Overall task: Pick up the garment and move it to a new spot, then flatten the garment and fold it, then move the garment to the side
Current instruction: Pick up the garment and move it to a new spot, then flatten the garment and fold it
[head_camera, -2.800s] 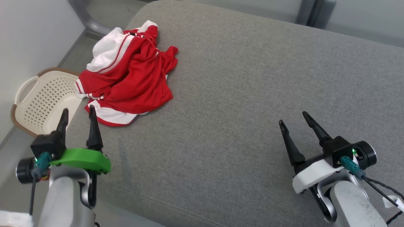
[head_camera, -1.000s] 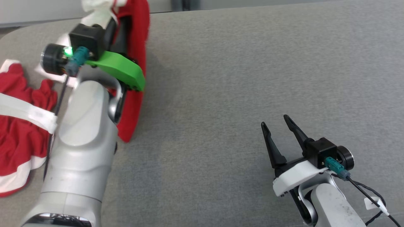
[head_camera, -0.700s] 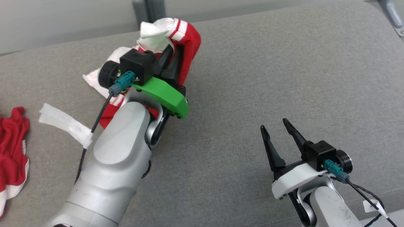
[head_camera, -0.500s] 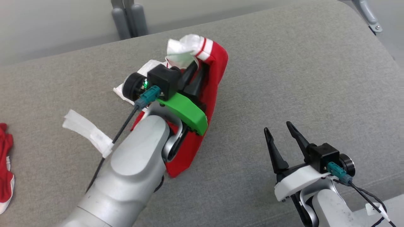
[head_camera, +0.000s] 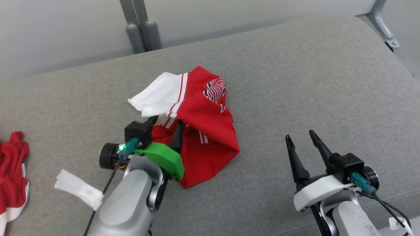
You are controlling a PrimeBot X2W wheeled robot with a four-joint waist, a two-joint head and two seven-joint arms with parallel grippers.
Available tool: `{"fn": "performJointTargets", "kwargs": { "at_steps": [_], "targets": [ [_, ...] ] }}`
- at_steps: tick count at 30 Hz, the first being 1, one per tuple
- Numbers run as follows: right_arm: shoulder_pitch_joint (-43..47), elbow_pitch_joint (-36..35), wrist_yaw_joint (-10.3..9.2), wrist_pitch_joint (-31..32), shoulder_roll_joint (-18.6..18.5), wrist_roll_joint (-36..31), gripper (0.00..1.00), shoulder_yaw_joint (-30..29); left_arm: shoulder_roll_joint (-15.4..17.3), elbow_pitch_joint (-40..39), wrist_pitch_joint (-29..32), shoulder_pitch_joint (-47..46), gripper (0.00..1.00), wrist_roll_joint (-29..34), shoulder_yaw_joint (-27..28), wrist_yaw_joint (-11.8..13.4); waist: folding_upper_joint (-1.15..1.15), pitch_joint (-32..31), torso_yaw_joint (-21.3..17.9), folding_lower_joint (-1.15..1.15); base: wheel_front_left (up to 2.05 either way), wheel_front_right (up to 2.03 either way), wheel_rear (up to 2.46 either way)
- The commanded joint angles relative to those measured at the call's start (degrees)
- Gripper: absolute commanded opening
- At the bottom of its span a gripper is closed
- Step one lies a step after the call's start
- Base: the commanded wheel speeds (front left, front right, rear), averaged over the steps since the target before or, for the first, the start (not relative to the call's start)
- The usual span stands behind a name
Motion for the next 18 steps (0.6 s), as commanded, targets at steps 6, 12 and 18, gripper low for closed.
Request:
{"fn": "performJointTargets", "kwargs": {
  "at_steps": [6, 12, 18],
  "targets": [
    [2.1, -0.1, -0.02, -0.2, 0.0, -0.2, 1.00, -0.2, 1.9, -3.9, 0.0, 10.3, 1.00, 4.3, 8.8, 0.0, 0.00, -3.5, 4.0, 0.00, 0.00, 0.00, 0.00],
    [3.7, 0.2, -0.02, -0.2, 0.0, -0.2, 1.00, -0.1, 1.5, -10.3, 0.0, 20.4, 1.00, 9.3, 17.1, -0.1, 0.00, -6.1, 6.0, 0.00, 0.00, 0.00, 0.00],
    [4.9, 0.7, -0.02, -0.2, 0.0, -0.3, 1.00, 0.4, 0.0, -16.3, 0.0, 29.3, 1.00, 13.4, 24.3, 0.0, 0.00, -8.0, 6.9, 0.00, 0.00, 0.00, 0.00]
  ]
}}
